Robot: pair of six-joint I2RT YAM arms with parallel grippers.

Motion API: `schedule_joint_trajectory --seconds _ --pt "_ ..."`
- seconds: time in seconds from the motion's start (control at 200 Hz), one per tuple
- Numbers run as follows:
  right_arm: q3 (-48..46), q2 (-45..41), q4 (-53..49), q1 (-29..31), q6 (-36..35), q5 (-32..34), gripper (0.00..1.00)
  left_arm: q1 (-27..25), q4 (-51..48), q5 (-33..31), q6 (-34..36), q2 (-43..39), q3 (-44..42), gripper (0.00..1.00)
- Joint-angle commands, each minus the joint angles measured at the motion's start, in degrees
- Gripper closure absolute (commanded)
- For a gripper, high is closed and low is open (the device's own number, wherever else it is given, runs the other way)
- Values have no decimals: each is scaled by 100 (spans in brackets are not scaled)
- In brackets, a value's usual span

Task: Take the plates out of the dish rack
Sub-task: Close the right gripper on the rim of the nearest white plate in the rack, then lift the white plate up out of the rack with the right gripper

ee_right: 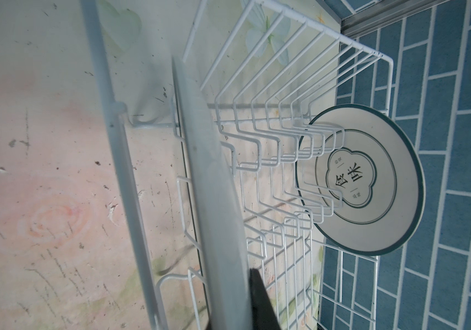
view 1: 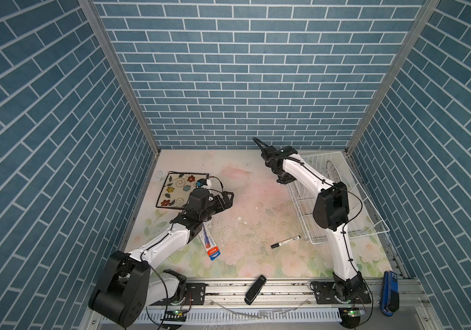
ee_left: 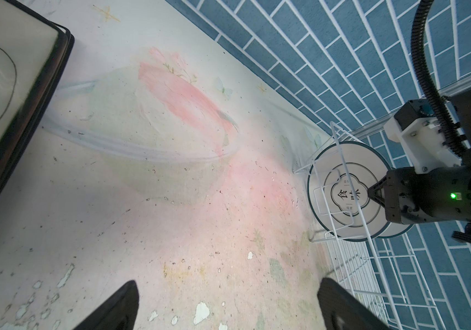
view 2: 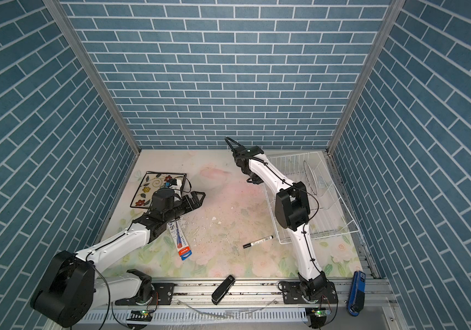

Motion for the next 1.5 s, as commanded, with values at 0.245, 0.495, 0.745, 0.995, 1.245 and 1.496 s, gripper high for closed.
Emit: schedule_joint_trajectory --seconds 0.245,0.495,0.745,0.995,1.245,1.496 --pt "205 -255 -358 33 -121 636 100 -32 -232 14 64 -25 185 0" --pt "206 -416 -356 65 -139 704 100 -38 -243 7 59 -34 185 0" --pt "199 -606 -386 72 -183 742 100 -39 -268 -1 55 -52 223 0" --pt "238 -737 -396 106 -209 777 100 -36 -310 4 50 -108 229 0" --pt "254 -950 -393 155 -218 846 100 -39 -363 -10 38 -187 222 0" --pt "216 -1312 -288 261 -224 861 100 -36 -442 -56 37 -303 203 0"
